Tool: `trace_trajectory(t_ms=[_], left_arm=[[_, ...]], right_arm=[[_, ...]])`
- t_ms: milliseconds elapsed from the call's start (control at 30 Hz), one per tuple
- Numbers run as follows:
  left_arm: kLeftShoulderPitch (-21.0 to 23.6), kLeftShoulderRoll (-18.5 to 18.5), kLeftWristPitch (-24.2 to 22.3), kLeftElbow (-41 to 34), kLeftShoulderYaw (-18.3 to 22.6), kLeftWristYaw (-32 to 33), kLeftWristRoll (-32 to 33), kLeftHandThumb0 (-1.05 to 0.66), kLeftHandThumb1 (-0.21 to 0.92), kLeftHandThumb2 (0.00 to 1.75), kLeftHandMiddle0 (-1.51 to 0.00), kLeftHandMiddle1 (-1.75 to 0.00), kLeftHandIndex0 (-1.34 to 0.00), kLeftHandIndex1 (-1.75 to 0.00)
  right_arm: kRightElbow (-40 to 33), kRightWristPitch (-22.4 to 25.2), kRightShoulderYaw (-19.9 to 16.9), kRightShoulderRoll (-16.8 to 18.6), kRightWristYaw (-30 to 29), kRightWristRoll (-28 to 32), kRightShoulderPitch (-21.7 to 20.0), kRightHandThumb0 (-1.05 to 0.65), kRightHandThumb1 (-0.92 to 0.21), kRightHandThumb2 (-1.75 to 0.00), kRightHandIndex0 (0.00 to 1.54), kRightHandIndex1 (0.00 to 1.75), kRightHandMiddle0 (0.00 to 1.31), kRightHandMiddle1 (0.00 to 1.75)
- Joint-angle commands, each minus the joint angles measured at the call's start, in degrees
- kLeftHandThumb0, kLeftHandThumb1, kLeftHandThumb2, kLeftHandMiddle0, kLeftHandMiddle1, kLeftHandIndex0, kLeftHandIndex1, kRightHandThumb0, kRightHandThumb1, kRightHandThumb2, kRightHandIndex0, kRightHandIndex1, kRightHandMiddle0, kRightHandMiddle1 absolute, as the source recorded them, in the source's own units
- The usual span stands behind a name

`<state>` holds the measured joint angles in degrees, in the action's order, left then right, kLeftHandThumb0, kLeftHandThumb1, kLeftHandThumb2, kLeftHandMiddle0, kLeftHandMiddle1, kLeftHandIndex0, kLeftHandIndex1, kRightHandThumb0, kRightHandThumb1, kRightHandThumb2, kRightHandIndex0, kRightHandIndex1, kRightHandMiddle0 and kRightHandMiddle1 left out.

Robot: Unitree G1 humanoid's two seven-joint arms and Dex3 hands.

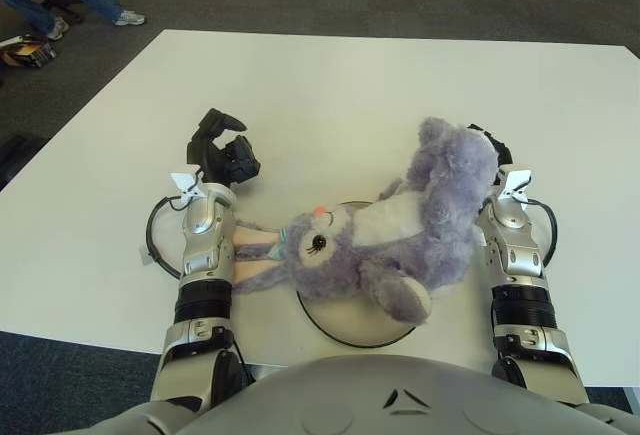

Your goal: Put the doll into the plate.

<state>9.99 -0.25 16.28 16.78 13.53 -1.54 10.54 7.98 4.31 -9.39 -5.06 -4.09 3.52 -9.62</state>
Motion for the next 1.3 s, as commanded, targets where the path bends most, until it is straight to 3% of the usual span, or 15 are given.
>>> trace_trajectory(t_ms=[0,1267], left_arm=[[-3.6,-0.71,0.63,4.37,-0.02,0.73,-0.78,-0.49,0.27,1.37,-1.34,-1.75,-0.65,-1.75],[-4.69,-1.67,1.57,5.84,0.58,1.97,-0.66,-0.5,0.26,1.39,-1.33,-1.75,-0.66,-1.75]], right_arm=[[1.21,1.21,-0.24,-0.37,0.16,-0.11,0.75,-0.02,0.1,-1.7,0.92,1.75,0.83,1.47],[0.34,1.88,-0.29,-0.32,0.26,-0.1,1.06,-0.02,0.1,-1.7,0.92,1.75,0.82,1.49]])
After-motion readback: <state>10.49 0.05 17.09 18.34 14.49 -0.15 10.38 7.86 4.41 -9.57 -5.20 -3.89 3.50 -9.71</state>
